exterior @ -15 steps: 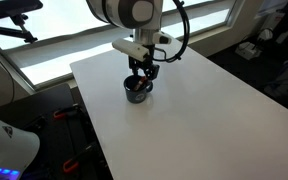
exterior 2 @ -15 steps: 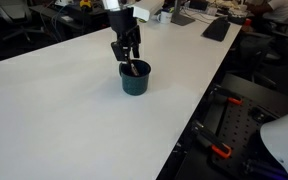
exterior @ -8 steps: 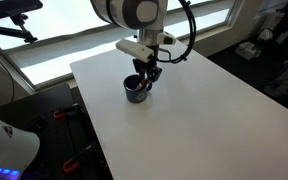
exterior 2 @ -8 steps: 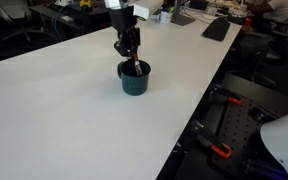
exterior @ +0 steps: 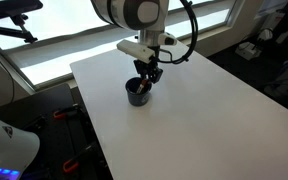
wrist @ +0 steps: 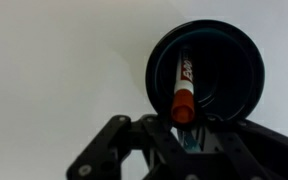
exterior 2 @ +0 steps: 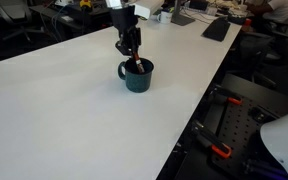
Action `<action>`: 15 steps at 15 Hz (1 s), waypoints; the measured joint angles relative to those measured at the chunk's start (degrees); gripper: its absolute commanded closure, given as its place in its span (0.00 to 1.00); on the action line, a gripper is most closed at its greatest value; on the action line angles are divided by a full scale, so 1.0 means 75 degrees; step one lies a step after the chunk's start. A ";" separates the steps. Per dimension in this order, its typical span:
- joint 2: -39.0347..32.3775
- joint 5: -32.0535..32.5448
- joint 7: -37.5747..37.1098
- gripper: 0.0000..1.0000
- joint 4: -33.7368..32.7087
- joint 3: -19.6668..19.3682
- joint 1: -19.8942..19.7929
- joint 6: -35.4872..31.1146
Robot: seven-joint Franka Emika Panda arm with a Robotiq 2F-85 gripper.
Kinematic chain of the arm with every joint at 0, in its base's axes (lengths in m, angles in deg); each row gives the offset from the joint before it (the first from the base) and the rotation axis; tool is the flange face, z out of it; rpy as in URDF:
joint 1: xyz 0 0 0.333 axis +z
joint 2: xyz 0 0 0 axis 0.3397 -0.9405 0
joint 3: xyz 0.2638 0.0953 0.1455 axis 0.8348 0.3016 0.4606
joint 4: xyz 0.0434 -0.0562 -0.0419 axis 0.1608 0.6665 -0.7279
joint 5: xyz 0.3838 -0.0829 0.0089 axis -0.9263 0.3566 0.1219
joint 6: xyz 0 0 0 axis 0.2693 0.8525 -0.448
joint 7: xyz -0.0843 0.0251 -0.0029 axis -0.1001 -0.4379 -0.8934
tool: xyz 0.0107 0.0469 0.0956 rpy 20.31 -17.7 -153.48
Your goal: Take the red marker out of the mug.
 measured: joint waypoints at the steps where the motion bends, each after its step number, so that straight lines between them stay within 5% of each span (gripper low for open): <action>1: 0.0000 0.0024 0.0000 0.95 0.0000 -0.0015 0.0000 -0.0007; 15: 0.1350 0.0551 -0.0077 0.95 0.0011 -0.0017 0.0262 0.0325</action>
